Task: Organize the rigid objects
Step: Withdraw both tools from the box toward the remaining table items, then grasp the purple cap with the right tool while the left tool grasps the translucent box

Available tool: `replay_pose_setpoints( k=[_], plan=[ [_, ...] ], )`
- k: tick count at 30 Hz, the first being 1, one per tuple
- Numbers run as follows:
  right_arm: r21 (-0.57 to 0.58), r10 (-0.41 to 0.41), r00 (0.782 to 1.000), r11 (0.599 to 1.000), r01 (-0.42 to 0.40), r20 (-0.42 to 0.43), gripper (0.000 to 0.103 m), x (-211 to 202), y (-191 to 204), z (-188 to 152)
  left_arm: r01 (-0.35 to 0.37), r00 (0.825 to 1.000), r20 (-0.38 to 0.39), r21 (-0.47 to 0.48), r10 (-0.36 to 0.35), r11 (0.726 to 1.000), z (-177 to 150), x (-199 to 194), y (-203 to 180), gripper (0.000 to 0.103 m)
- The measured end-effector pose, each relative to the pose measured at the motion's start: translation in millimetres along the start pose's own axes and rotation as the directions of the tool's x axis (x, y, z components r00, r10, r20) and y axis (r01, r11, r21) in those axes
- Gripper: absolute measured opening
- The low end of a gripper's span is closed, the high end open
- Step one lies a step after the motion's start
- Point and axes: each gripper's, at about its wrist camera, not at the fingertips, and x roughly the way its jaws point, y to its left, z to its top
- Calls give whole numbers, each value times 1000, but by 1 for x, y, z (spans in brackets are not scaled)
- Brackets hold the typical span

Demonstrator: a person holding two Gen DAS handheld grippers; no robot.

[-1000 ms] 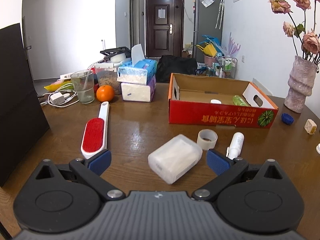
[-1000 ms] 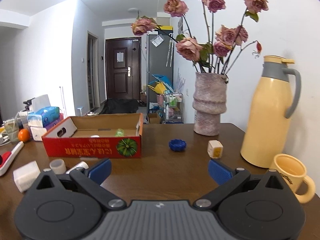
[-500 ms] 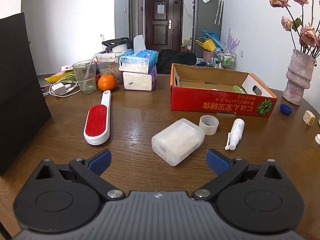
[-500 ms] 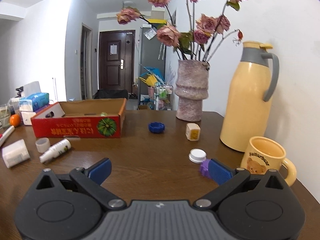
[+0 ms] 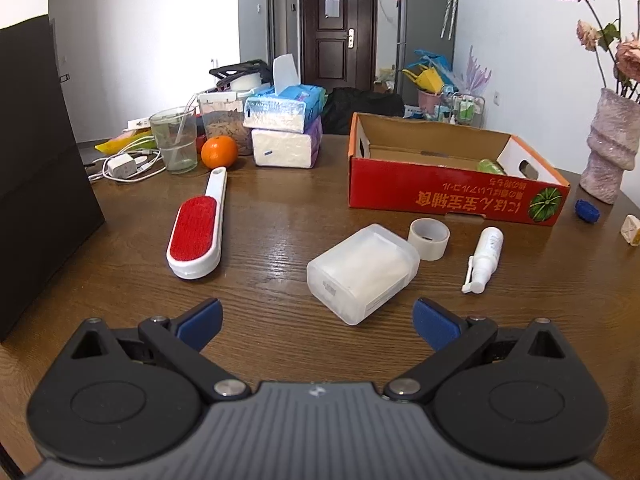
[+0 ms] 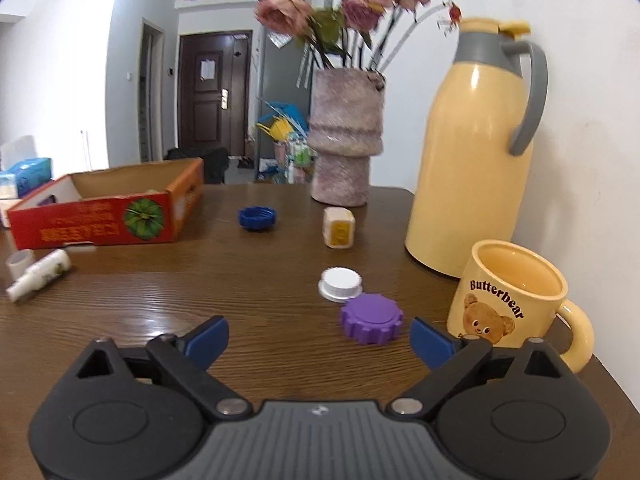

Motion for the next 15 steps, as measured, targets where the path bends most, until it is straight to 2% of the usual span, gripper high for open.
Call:
replay_pose_setpoints(
  k=[9,15],
  plan=[
    [-16,-63,995,998,62,-77,89,57,-17,4,10,999,-31,-6,-10,1000,-3,18,-3,103],
    [2,-85,991,996,86,-108,86,79,-23,6,17,998,-54,55,-14,998,-5,37,-15,103]
  ],
)
